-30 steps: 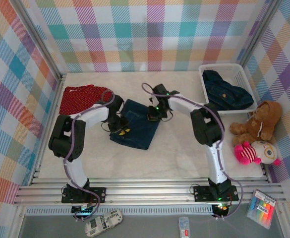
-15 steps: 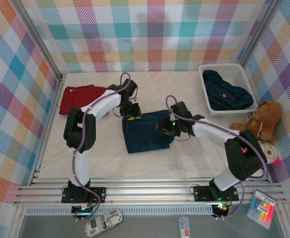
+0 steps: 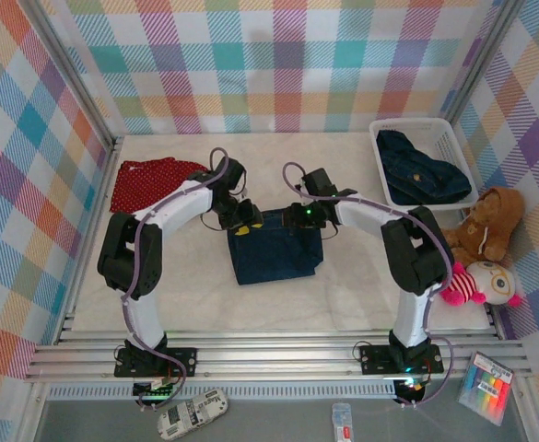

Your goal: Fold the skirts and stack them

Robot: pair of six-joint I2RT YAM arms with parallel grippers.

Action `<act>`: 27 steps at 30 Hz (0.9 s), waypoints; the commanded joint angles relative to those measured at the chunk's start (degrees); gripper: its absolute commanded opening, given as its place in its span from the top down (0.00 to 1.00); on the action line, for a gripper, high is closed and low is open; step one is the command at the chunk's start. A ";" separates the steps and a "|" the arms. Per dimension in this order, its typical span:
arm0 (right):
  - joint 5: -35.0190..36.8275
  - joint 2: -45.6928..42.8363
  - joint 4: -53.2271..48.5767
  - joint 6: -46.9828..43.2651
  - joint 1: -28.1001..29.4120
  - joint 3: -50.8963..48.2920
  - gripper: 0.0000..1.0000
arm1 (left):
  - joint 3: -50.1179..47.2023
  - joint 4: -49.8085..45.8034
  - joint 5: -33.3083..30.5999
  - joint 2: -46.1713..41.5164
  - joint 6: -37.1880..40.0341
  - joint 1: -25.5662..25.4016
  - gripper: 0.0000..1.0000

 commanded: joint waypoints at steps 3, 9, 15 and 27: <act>-7.83 -1.43 2.13 -4.47 0.26 0.83 0.83 | -0.75 2.14 0.13 0.65 -3.77 0.80 0.59; -13.31 -4.88 5.47 -4.45 0.20 2.33 1.00 | -0.79 2.60 -1.04 1.30 -4.59 2.93 0.59; -13.22 5.57 6.69 -0.25 -2.20 7.60 1.00 | 0.45 3.64 -3.53 5.02 -3.87 5.90 0.59; -8.38 9.79 -2.71 -5.47 -3.40 18.11 0.70 | -5.12 4.00 -9.34 9.83 -4.08 7.15 0.60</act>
